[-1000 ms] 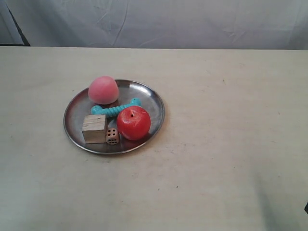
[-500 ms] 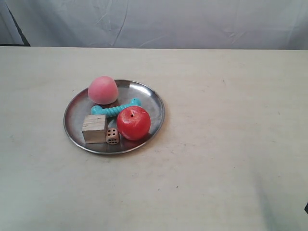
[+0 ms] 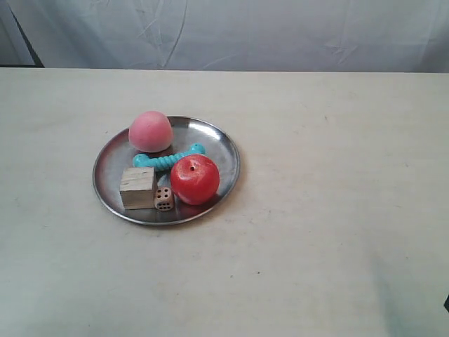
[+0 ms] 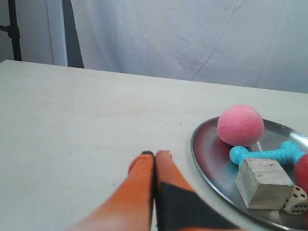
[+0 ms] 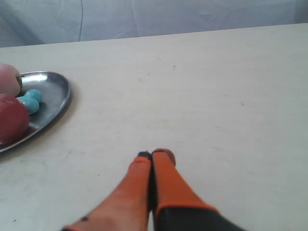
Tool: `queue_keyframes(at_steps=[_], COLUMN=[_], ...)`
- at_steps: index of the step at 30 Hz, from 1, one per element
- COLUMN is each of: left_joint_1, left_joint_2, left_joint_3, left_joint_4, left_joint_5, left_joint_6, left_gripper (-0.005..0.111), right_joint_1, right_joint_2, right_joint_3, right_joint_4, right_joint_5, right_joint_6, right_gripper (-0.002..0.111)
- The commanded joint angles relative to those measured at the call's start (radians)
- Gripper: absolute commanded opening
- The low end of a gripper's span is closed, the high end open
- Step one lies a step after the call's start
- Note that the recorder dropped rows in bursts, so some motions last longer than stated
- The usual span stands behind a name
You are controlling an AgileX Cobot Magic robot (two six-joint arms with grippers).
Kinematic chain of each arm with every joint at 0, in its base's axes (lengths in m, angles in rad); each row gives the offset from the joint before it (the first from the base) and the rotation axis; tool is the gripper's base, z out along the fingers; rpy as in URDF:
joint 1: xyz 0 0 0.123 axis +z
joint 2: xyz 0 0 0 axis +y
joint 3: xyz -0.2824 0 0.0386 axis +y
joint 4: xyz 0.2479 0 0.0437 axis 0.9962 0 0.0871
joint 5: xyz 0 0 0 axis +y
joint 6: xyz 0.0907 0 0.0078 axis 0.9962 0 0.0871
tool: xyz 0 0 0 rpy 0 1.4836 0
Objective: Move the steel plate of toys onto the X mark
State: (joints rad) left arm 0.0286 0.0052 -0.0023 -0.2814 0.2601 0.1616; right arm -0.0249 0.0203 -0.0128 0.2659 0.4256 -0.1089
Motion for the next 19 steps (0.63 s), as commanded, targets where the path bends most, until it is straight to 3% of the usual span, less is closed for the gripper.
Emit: queue_keyframes(at_steps=[1, 19], left_joint_1=[0.0, 0.0], left_joint_2=[-0.005, -0.005], left_joint_3=[0.002, 0.002], left_joint_4=[0.004, 0.004], left_joint_5=[-0.013, -0.026], left_joint_6=[0.002, 0.001], left_gripper=[0.0, 0.0], right_joint_1=[-0.005, -0.005], right_joint_2=[-0.005, -0.005], right_joint_3=[0.001, 0.001], right_joint_4=[-0.002, -0.002], right_joint_5=[-0.015, -0.012], right_joint_6=[-0.004, -0.004], right_gripper=[0.001, 0.001])
